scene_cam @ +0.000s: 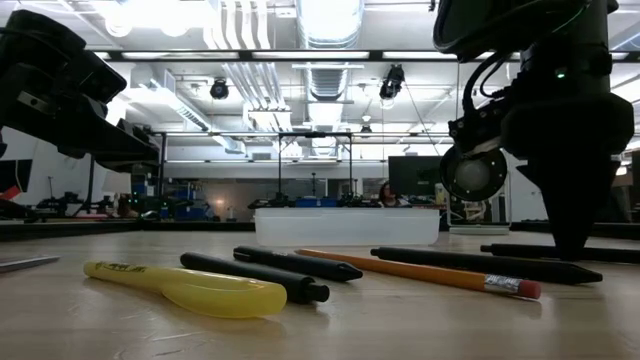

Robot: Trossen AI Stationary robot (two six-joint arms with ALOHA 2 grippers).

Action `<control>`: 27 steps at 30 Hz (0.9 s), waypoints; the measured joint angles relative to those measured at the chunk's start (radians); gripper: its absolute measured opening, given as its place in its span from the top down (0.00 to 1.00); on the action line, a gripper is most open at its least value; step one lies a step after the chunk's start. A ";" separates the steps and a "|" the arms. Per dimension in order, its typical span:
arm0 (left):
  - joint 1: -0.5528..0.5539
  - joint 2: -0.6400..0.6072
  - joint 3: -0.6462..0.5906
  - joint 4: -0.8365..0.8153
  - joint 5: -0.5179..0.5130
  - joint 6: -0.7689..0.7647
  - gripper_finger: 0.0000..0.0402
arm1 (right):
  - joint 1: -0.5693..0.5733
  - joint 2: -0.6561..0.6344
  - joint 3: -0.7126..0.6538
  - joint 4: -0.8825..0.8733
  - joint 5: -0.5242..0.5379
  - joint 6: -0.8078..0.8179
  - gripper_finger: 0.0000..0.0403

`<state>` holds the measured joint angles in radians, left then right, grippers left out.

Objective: Pick & place school supplies into a supply box
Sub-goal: Put the black pen into the transparent supply box

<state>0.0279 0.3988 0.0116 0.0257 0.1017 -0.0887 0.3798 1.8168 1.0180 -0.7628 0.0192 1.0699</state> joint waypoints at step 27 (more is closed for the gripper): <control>0.000 0.000 0.000 0.000 0.000 0.000 0.75 | -0.003 0.007 0.264 -0.016 0.290 -0.411 0.97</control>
<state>0.0277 0.3992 0.0114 0.0257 0.1014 -0.0888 0.3769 1.8236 1.2824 -0.7783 0.3089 0.6586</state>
